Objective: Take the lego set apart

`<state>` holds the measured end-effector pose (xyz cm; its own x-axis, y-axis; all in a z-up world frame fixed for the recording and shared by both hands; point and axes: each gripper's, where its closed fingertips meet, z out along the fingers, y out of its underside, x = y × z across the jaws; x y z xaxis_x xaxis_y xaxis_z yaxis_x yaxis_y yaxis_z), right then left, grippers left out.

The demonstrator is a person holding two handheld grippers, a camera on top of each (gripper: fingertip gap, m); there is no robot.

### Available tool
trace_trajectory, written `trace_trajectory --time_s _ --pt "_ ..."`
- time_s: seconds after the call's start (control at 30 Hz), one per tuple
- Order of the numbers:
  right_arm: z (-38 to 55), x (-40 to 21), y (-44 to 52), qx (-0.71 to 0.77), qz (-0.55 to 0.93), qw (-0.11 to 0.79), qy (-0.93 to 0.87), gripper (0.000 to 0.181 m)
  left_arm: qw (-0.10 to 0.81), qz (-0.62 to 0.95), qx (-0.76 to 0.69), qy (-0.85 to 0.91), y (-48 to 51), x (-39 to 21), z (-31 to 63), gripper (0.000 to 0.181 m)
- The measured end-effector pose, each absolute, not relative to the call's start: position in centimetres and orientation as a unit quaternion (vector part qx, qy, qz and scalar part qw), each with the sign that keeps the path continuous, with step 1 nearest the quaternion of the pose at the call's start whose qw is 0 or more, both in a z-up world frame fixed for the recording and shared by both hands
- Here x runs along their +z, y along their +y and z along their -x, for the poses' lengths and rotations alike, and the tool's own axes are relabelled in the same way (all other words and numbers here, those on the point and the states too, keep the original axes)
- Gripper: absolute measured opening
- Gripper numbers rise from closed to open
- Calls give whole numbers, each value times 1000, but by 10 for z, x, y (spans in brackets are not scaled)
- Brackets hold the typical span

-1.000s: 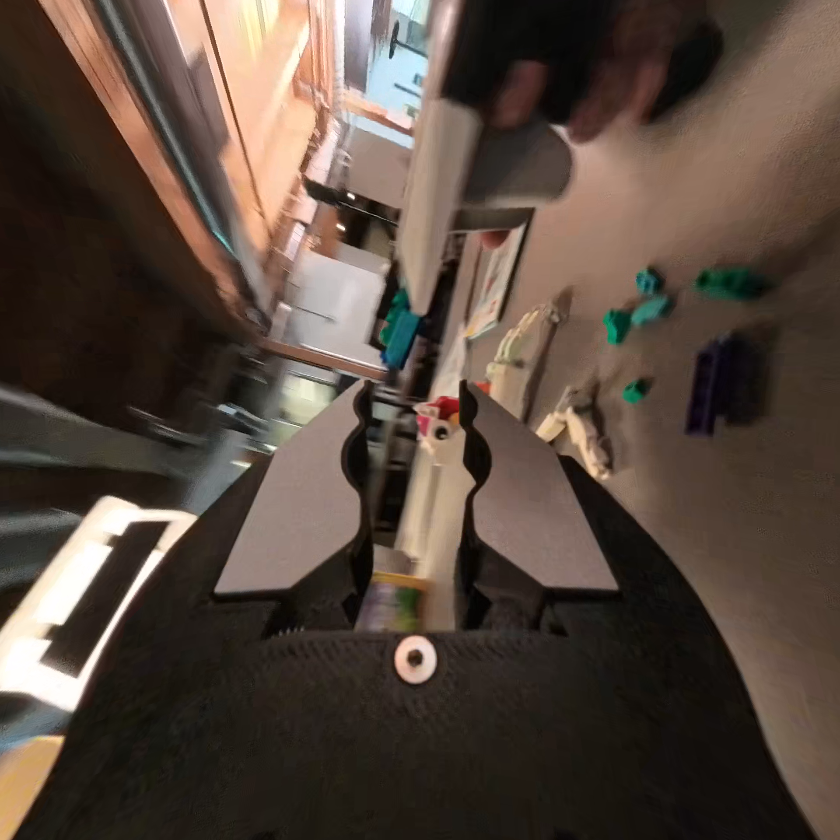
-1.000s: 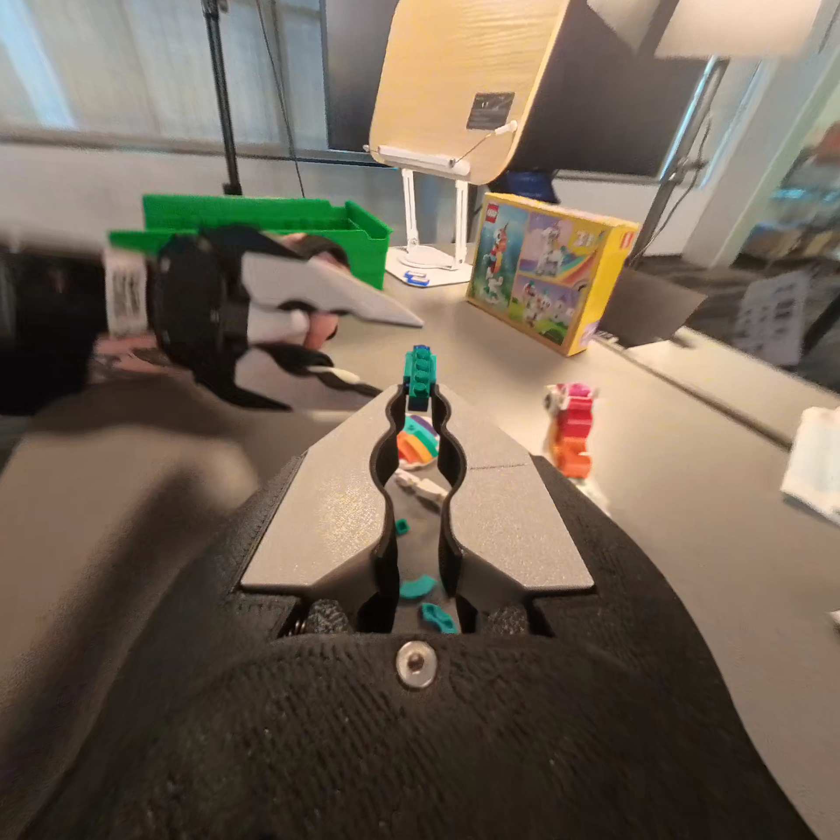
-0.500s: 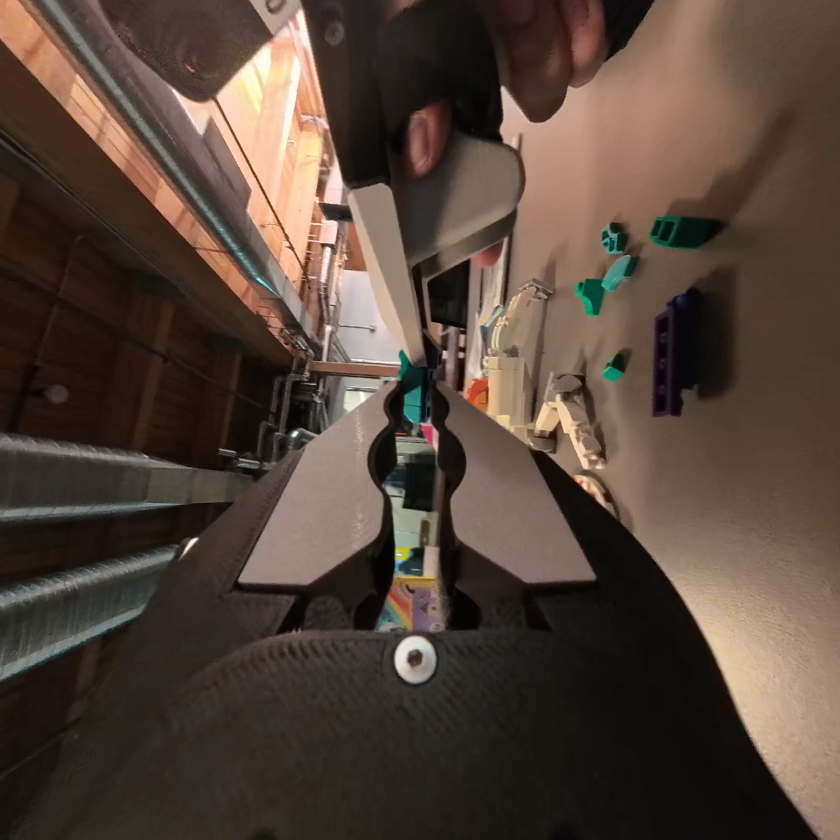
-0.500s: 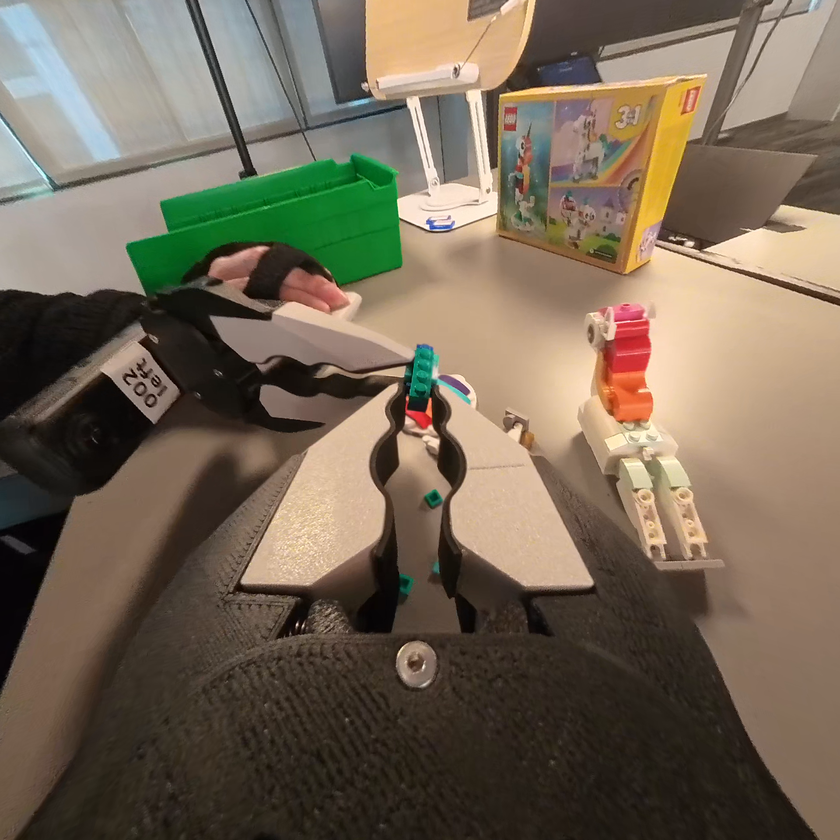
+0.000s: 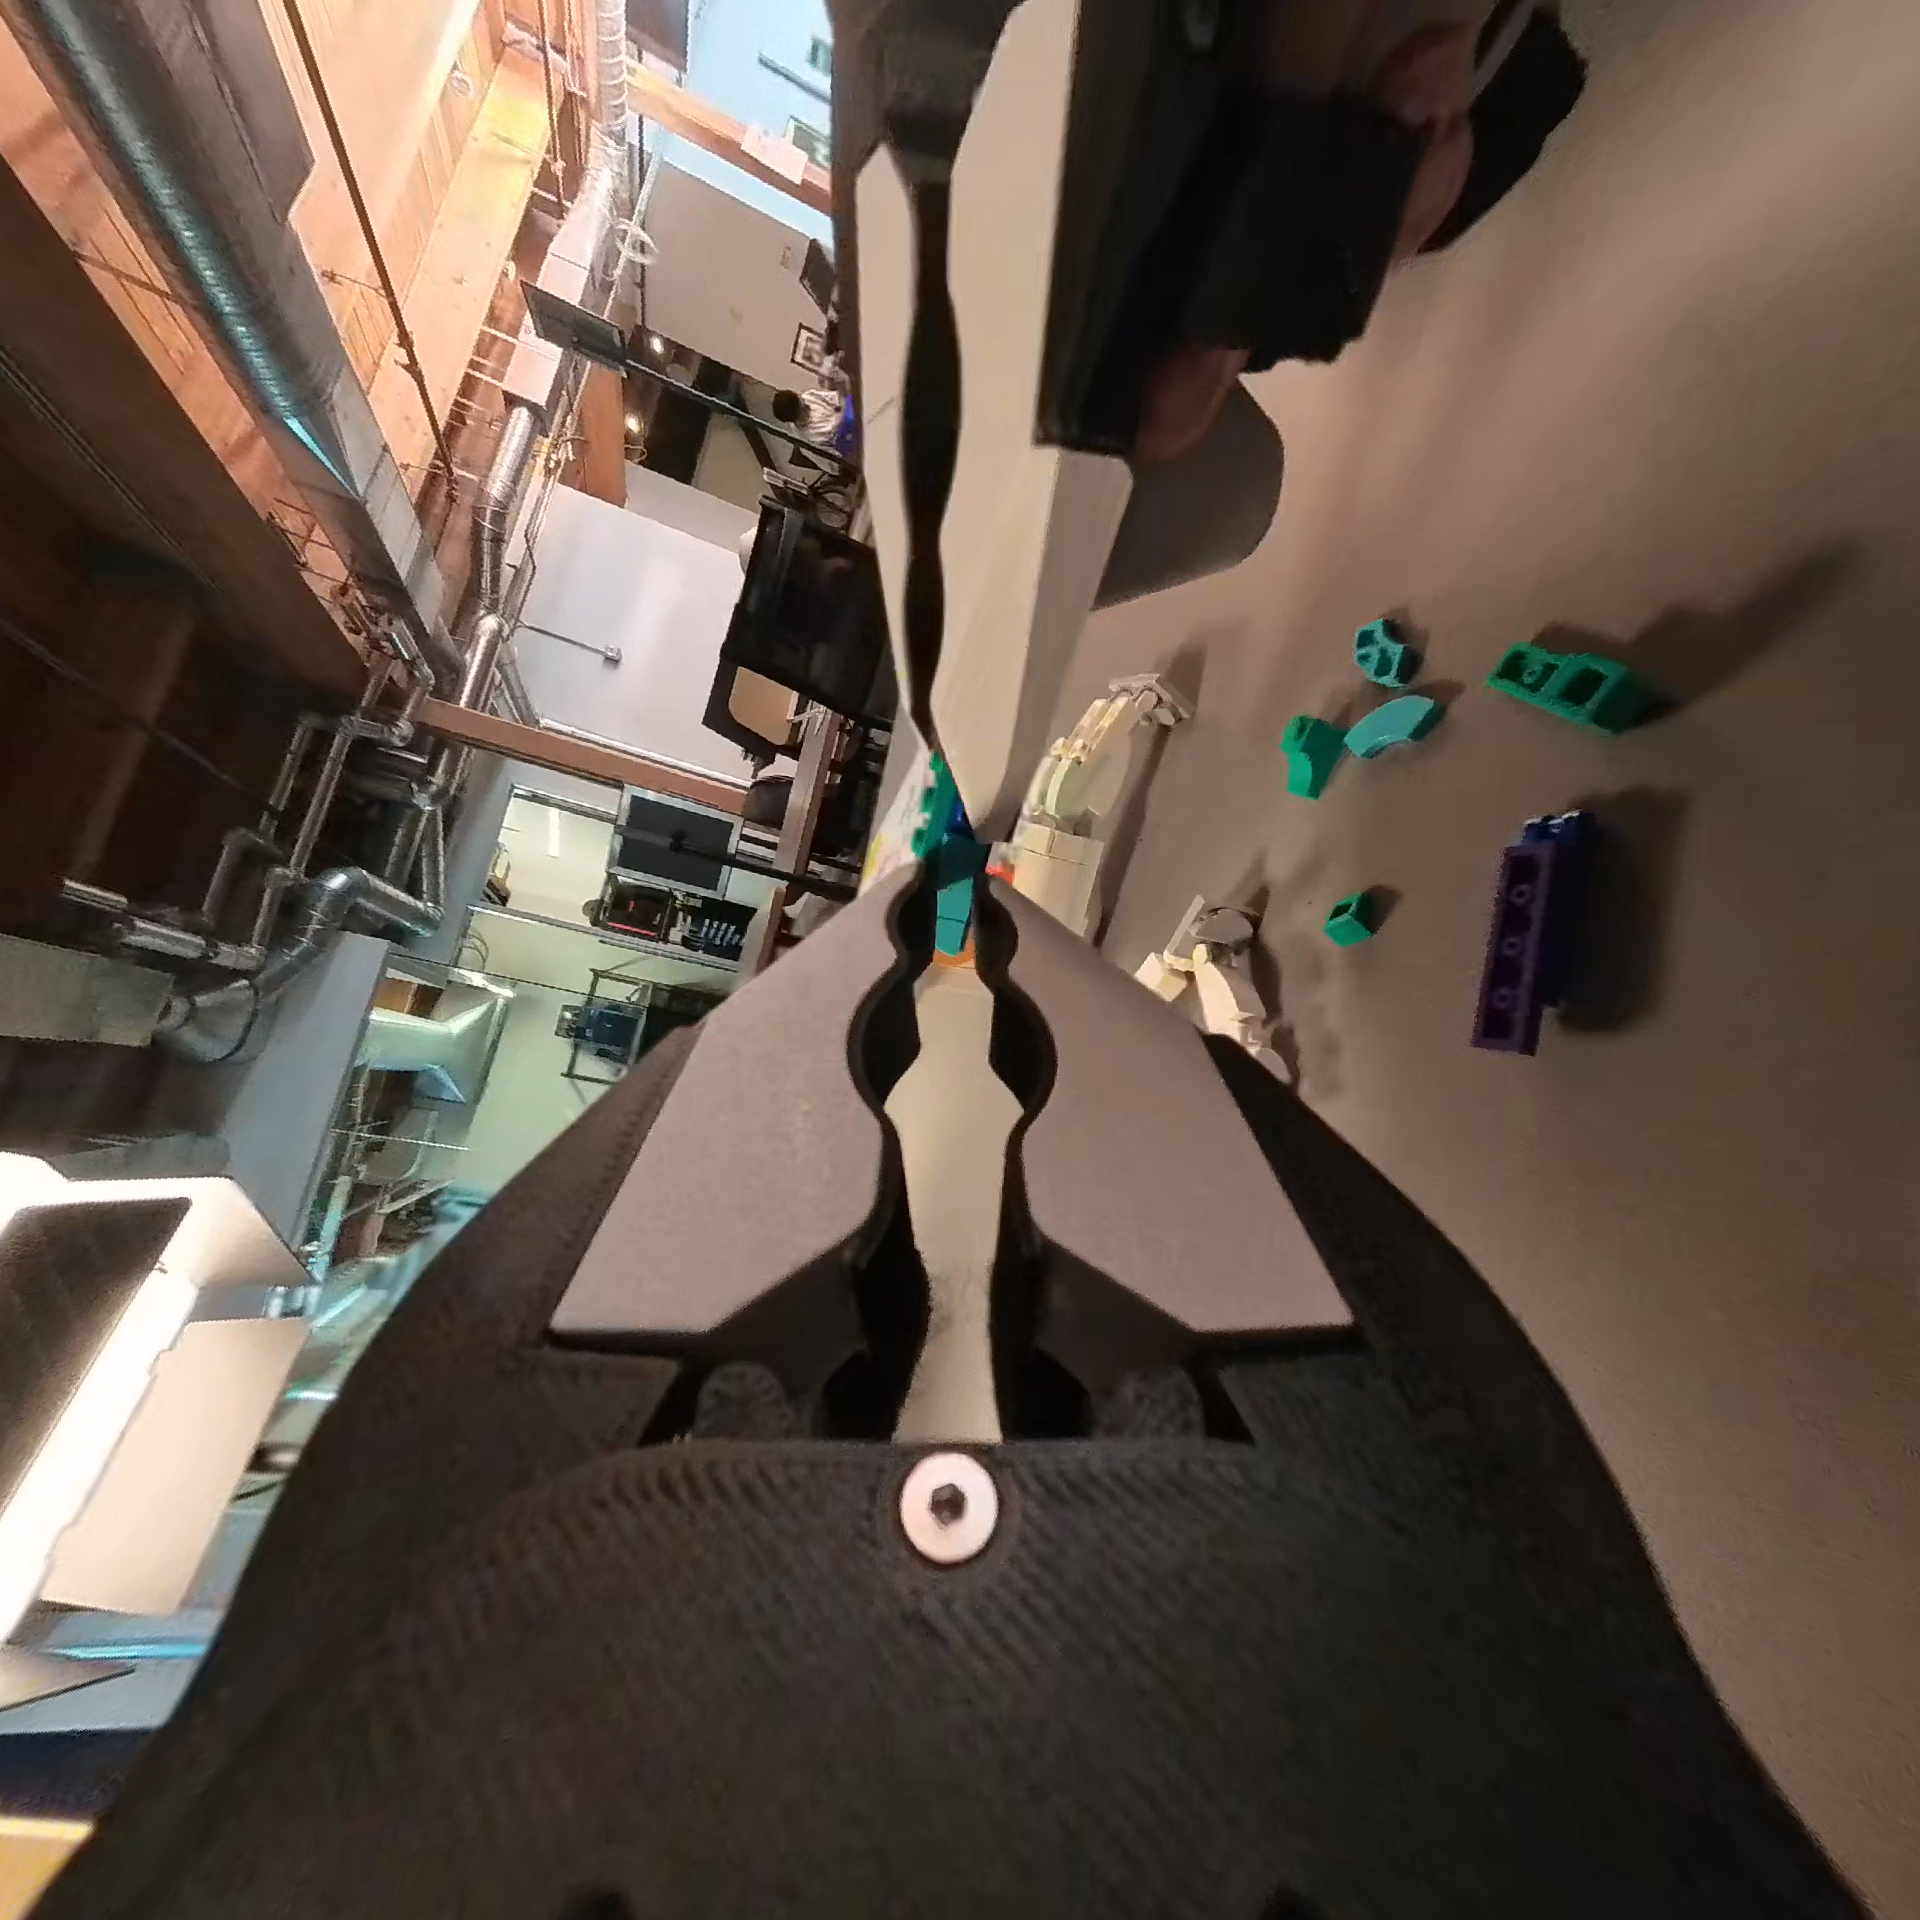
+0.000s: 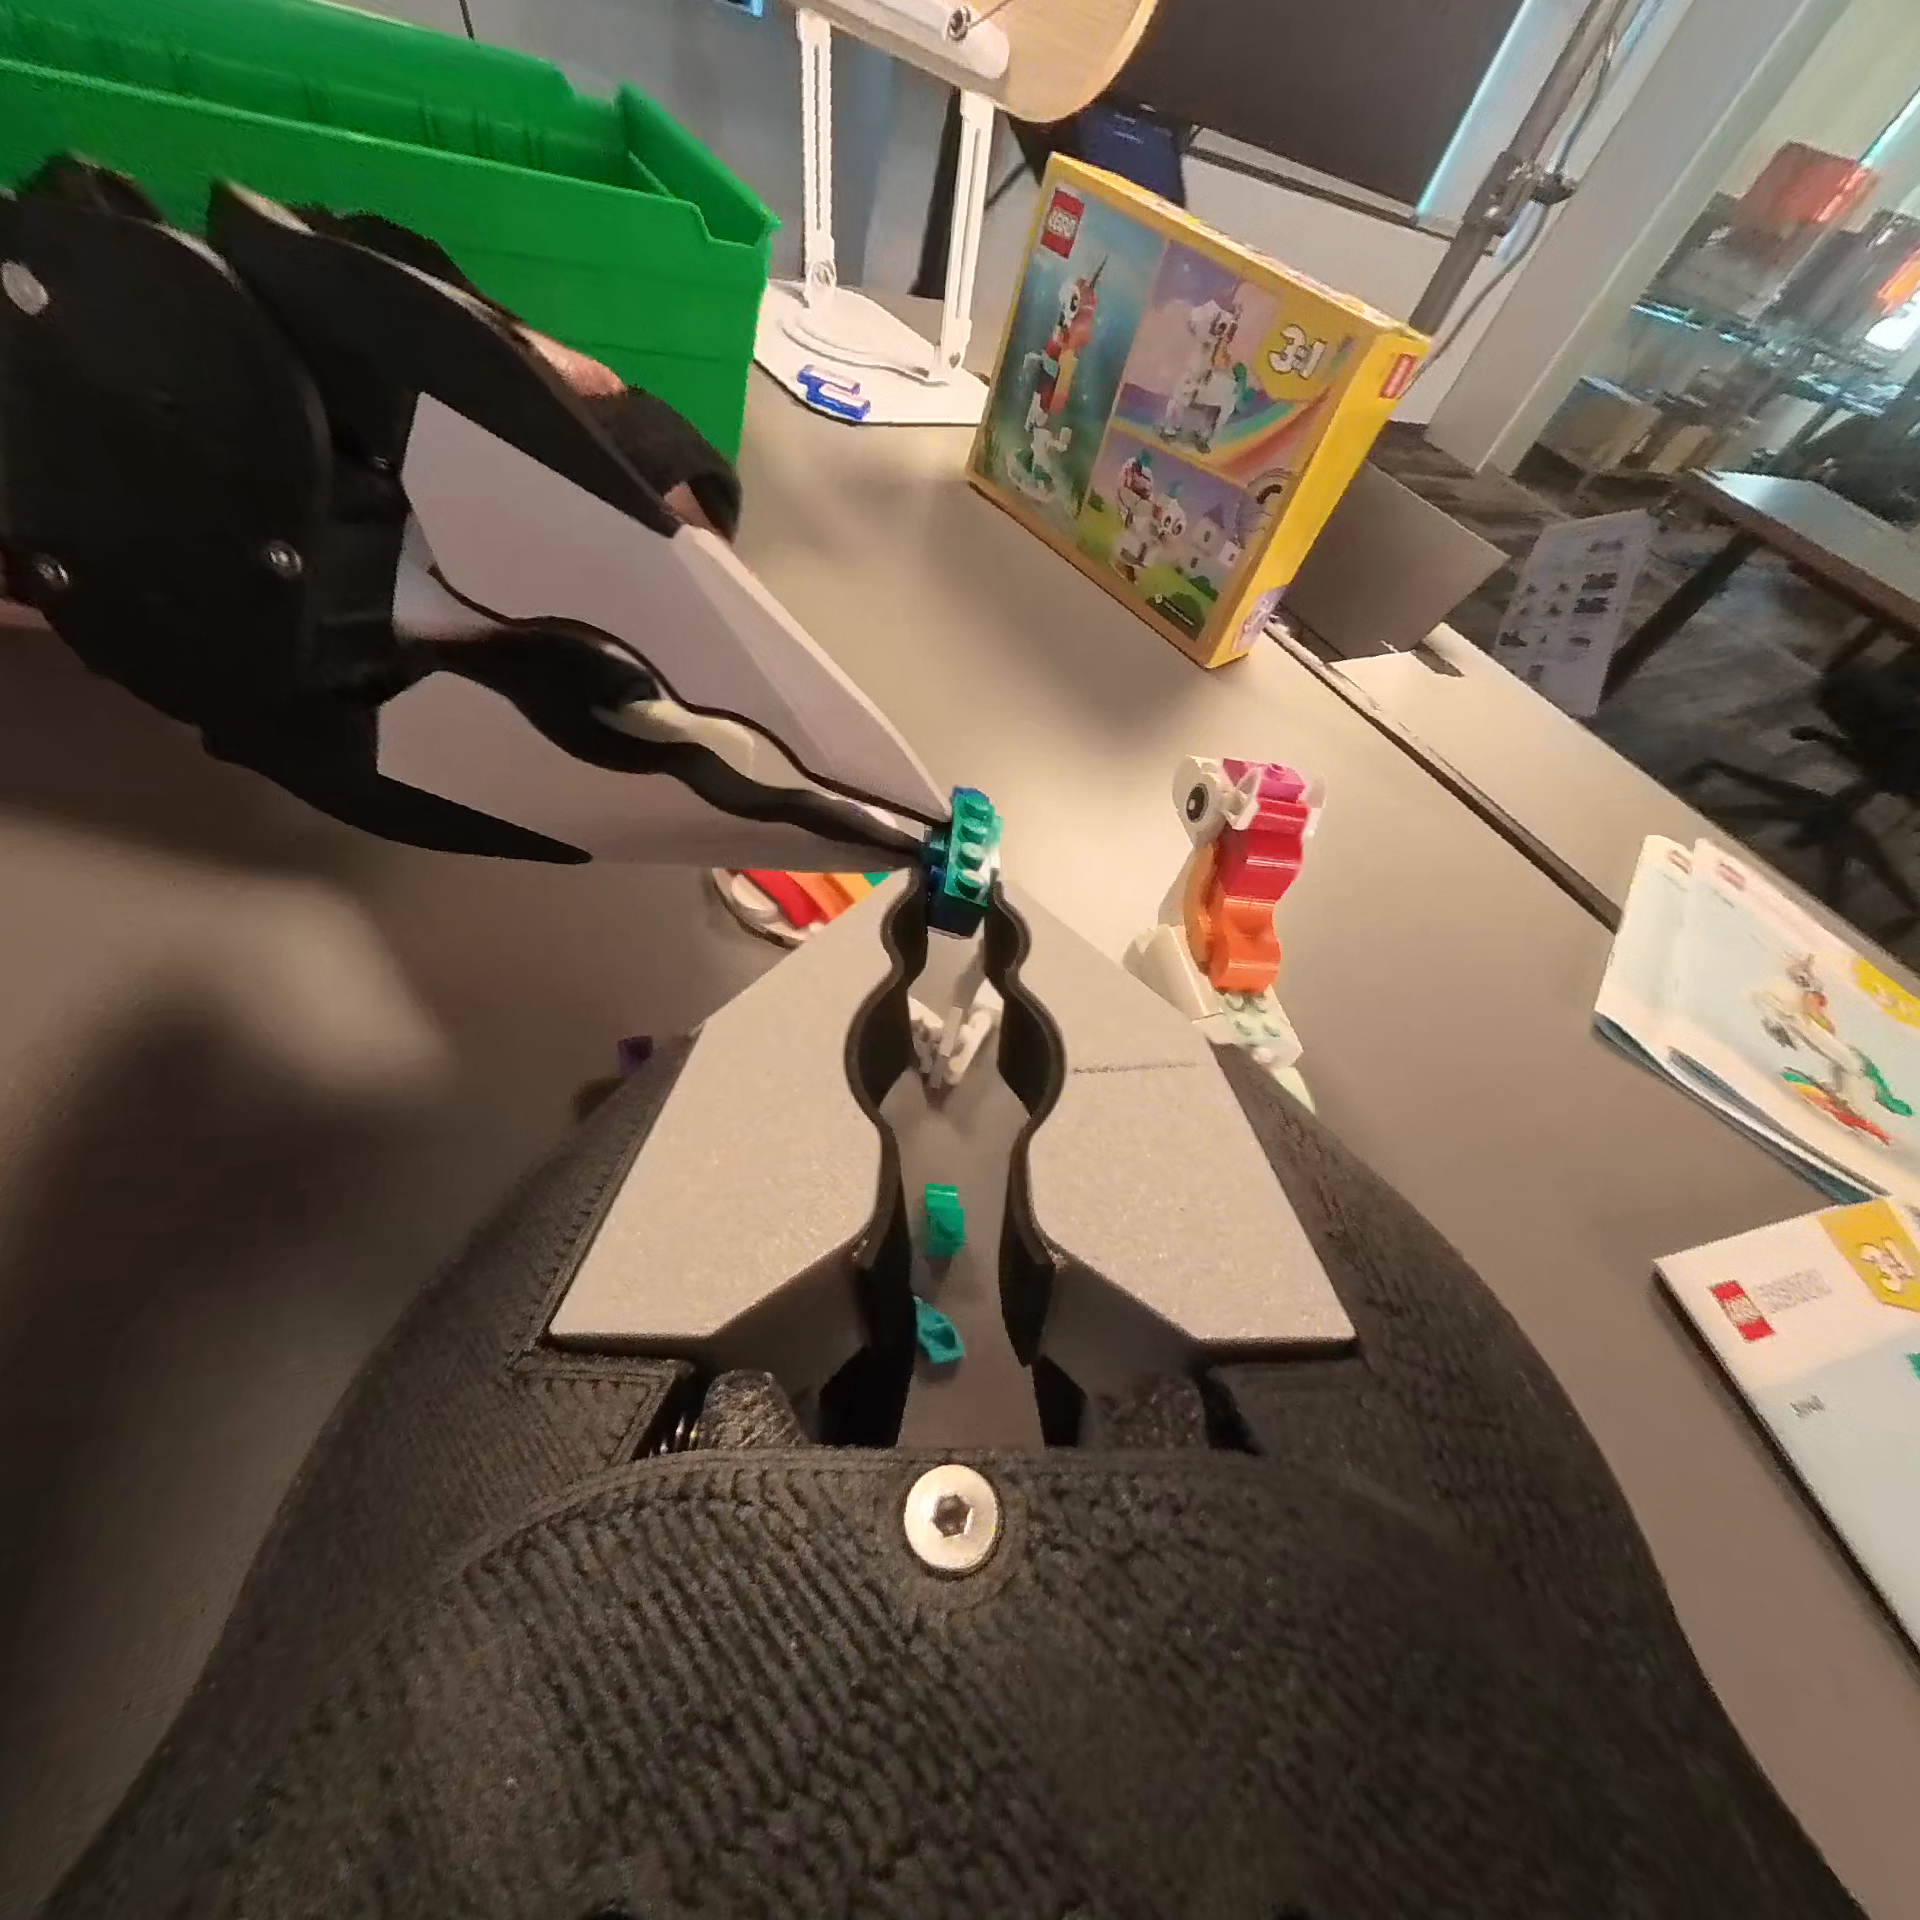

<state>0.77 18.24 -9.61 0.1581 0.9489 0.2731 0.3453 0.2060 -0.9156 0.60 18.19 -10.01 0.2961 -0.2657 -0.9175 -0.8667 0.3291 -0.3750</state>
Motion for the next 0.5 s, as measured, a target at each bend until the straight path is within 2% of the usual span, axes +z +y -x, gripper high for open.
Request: trace_trajectory --time_s 0.03,0.23,0.43,0.5 --pt "-8 -97 183 278 554 523 -584 8 612 532 235 536 183 -101 -6 6" --pt "-16 -99 199 130 520 578 -615 9 637 580 146 486 184 -90 -2 0" --pt "-12 -88 190 248 537 565 -576 9 647 596 94 466 182 -88 0 0" --pt "-12 -83 186 276 519 573 -571 9 646 621 25 444 179 -90 -8 2"
